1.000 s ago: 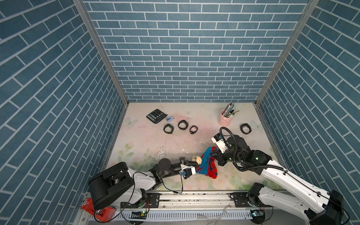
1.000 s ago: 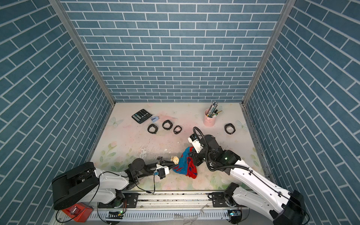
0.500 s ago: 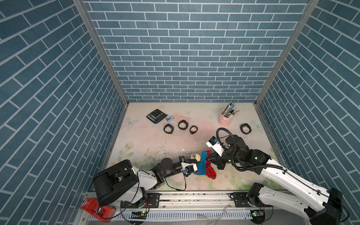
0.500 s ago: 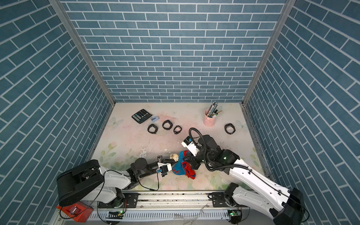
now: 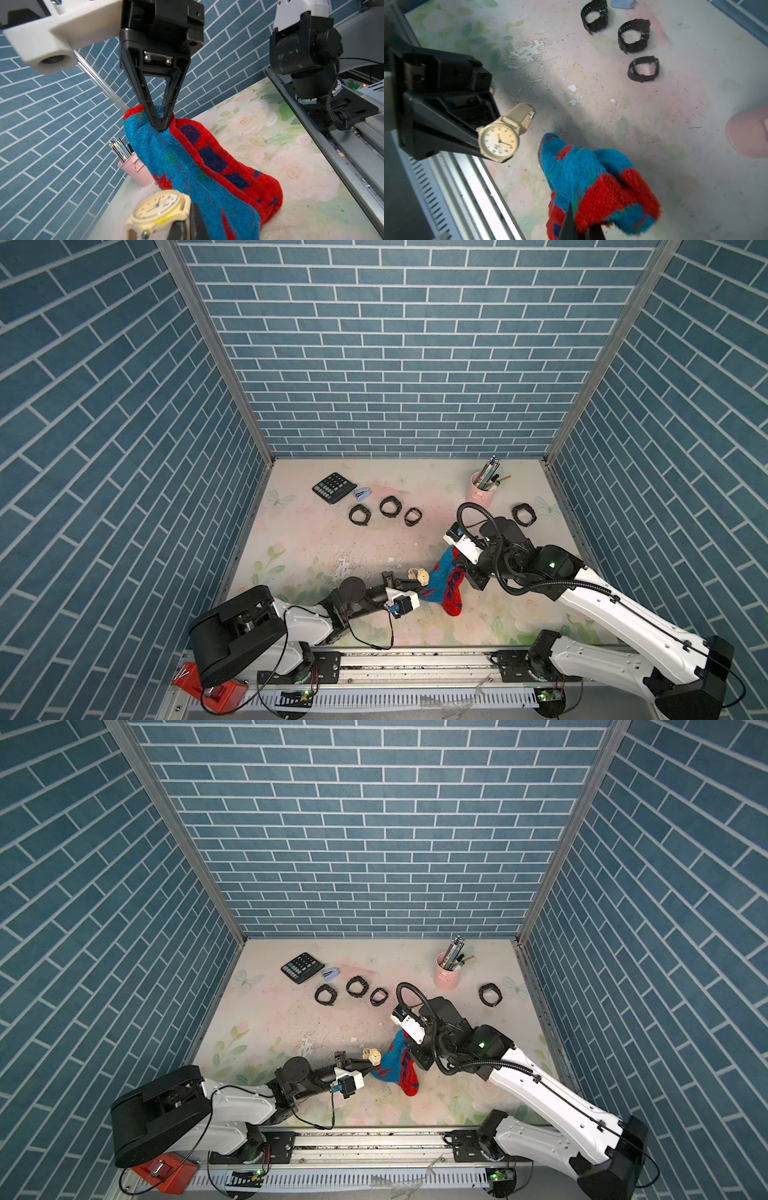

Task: Wipe the watch dial
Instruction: Wipe the dirt from the watch dial.

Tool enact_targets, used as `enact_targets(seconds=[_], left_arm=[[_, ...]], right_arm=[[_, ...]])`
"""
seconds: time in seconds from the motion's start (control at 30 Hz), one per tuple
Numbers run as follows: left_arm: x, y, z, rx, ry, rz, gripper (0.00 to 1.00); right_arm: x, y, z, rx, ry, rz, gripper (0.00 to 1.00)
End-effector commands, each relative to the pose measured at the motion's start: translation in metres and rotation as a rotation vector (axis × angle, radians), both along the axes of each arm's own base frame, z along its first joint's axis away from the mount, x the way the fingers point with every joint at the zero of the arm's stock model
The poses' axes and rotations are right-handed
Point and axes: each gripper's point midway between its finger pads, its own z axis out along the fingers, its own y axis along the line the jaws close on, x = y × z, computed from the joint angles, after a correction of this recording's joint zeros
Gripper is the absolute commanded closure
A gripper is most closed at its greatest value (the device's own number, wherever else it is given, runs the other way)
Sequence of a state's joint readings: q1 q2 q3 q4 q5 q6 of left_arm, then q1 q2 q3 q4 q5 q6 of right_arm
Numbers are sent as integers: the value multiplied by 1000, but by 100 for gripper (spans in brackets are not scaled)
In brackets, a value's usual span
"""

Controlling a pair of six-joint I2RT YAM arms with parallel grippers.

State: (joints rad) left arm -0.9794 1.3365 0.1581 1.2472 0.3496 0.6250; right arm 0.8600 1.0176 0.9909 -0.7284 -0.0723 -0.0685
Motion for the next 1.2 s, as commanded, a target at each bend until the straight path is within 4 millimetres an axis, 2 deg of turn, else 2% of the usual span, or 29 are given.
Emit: enact_targets(seconds=[0.0,0.1,0.27,0.63,0.83,1.17], left_arm=[[-5,-2,2,0,-4,-36,100],[-4,-3,1,1,6,-31,100],[-2,-5,2,-22,27,-26,100],[2,-8,-6,0,43,-16,100],[2,-8,-4,-2,43,-22,100],[-2,-10,-3,-6,46,-42,100]], right_arm=[[8,-12,-3,-120,-73,31,100],[1,9,2,-54,-39,100,100],[-27,41,11,73,25,271,100],[-56,69,8,123,153,410,100],[-58,77,-7,87,198,419,100],[-54,90,-46,-22,227,369,100]])
